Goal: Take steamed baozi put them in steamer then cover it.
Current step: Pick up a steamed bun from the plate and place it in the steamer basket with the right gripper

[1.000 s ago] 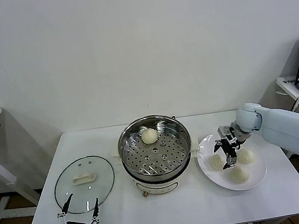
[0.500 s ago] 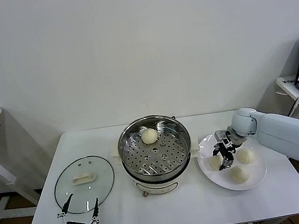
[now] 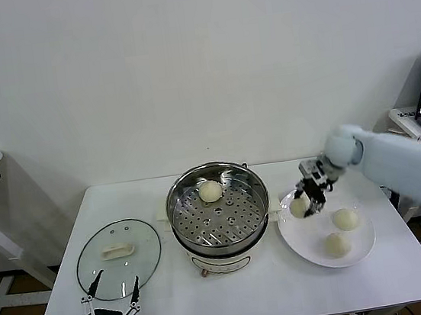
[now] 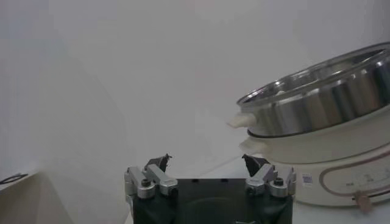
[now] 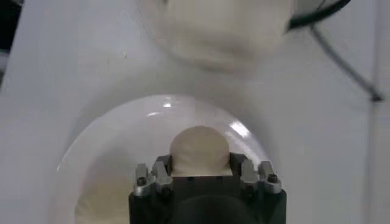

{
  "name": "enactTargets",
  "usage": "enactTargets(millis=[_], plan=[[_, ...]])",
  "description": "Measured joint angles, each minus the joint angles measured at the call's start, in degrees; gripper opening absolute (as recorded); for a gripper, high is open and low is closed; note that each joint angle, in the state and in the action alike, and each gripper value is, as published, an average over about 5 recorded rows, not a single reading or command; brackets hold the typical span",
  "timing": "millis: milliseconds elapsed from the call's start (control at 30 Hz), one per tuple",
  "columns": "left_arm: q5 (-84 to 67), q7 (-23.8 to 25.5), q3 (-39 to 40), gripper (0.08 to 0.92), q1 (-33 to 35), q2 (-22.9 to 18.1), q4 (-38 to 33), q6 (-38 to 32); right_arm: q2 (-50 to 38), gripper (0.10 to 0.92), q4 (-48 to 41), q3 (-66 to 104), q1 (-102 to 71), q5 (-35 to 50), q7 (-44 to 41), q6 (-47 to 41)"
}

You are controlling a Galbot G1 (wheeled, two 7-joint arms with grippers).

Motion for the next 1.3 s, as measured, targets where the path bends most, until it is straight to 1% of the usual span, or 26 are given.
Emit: enactTargets(millis=[167,333,667,1000,1300], plan=[[0.13,-0.06,0.23,0.823,-0.13,0.3,-0.25,-0.05,3.94,0.628,2.95,-4.06,8.76,4.4,-2.1,-0.87],[0.3,-0.18,0.51,0.823,-0.41,0.37,-0.24,-0.14,9.33,0.628,5.03,-7.38,14.26,9.43,-2.39,-2.65],[0.43,-0.31,0.28,0.823,-0.95,0.03,-0.09,-0.37,22.07,0.628,6.04,-13.47,17.87,17.58,2.36,-7.98],[0.42,-0.4,-0.16,0.823,-1.31,-0.08,0.07,-0.94,31.21,0.628,4.92,-17.31,15.61,20.62,9.3,-12.38],[0.4,-0.42,-0.68,0.823,-1.29,-0.16,0.38,-1.43,34.42,0.633,2.04,-18.58,12.17,20.17,12.95,-14.01]])
